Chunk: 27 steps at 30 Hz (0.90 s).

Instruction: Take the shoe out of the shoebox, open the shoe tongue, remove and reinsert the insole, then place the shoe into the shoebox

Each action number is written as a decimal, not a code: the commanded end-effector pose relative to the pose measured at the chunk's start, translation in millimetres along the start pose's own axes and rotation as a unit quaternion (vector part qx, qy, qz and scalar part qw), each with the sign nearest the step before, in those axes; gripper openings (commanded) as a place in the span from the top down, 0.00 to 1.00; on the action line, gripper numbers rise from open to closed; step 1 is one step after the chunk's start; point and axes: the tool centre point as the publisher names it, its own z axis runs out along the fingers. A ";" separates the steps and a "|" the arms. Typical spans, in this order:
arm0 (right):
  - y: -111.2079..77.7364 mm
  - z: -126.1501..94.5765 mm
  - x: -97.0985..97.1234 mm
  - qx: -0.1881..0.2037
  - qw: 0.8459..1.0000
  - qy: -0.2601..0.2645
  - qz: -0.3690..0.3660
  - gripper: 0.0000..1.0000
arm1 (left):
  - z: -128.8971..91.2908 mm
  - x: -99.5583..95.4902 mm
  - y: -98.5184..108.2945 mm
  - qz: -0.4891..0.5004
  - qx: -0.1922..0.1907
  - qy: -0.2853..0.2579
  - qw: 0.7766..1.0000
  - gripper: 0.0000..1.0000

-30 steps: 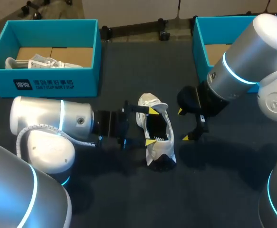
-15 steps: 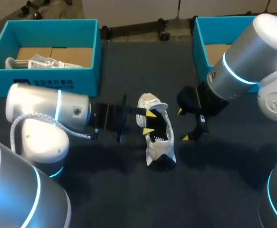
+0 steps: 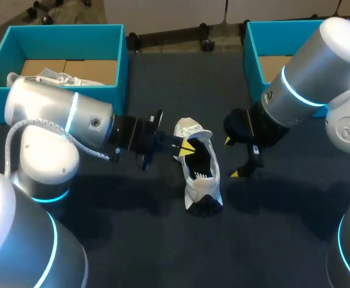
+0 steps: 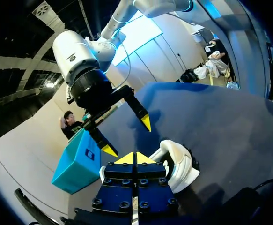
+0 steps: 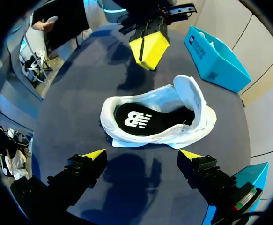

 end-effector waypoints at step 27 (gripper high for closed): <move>-7.4 -8.9 -4.0 0.011 1.000 -0.004 0.009 0.00 | -37.8 -22.6 -26.5 0.052 0.031 0.312 0.948 1.00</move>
